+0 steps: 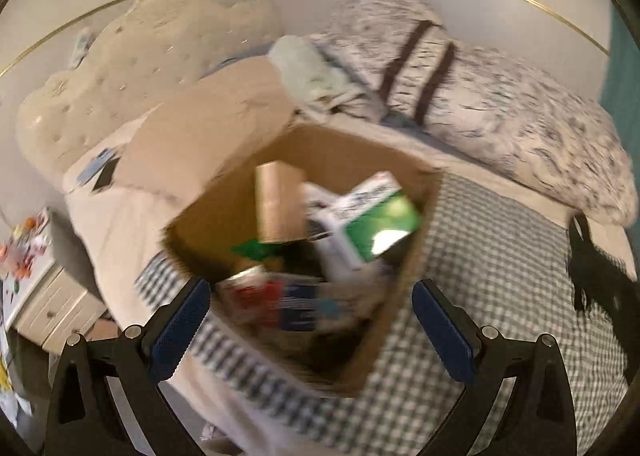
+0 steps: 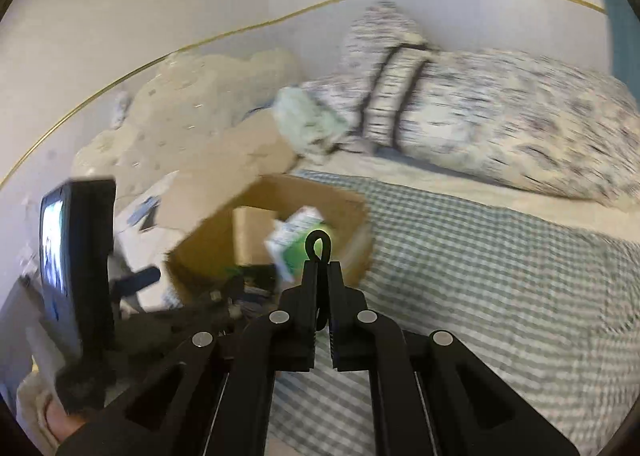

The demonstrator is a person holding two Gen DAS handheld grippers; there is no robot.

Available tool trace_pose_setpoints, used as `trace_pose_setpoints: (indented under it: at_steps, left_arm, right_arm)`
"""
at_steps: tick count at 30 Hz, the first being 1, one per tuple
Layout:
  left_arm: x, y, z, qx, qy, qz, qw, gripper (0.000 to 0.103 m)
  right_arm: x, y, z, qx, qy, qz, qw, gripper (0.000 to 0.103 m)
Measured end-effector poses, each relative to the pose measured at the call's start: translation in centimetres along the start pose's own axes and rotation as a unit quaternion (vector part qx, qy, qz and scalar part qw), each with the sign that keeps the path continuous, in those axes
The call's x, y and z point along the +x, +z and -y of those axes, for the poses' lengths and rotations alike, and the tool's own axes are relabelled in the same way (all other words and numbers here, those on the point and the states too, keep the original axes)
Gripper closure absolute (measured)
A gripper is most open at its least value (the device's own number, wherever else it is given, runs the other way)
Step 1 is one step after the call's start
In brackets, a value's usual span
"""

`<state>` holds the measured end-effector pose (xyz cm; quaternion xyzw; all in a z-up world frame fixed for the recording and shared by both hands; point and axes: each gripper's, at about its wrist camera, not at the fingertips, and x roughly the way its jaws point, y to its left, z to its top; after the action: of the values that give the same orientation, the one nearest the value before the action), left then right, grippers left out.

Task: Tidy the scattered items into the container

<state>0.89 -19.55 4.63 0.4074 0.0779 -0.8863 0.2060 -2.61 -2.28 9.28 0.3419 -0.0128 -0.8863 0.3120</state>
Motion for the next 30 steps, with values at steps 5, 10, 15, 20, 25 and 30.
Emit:
trace_pose_setpoints:
  at_steps: [5, 10, 15, 20, 25, 30]
  left_arm:
    - [2.8, -0.2, -3.9, -0.022, 0.008, -0.02, 0.9995, 0.0]
    - [4.9, -0.4, -3.7, -0.009, -0.025, -0.026, 0.9993, 0.0]
    - [5.3, -0.8, -1.1, 0.031, -0.059, -0.013, 0.9977, 0.0]
    - [4.7, -1.0, 0.3, 0.038, -0.072, -0.015, 0.9966, 0.0]
    - [4.1, -0.9, 0.4, 0.038, -0.061, -0.031, 0.9969, 0.0]
    - [3.6, -1.4, 0.3, 0.036, -0.061, -0.027, 0.9971, 0.0]
  right_arm:
    - [7.6, 1.9, -4.3, -0.014, 0.025, -0.037, 0.999, 0.098]
    - [11.7, 3.0, -5.5, -0.024, -0.034, -0.06, 0.997, 0.033]
    - [9.6, 3.1, -3.7, -0.001, -0.032, -0.026, 0.999, 0.028]
    - [7.3, 3.3, -1.5, 0.009, -0.065, -0.018, 0.998, 0.024]
    - [5.7, 1.6, -0.3, -0.006, -0.112, -0.03, 0.993, 0.023]
    - [5.4, -0.6, 0.0, -0.021, -0.124, -0.056, 0.99, 0.023]
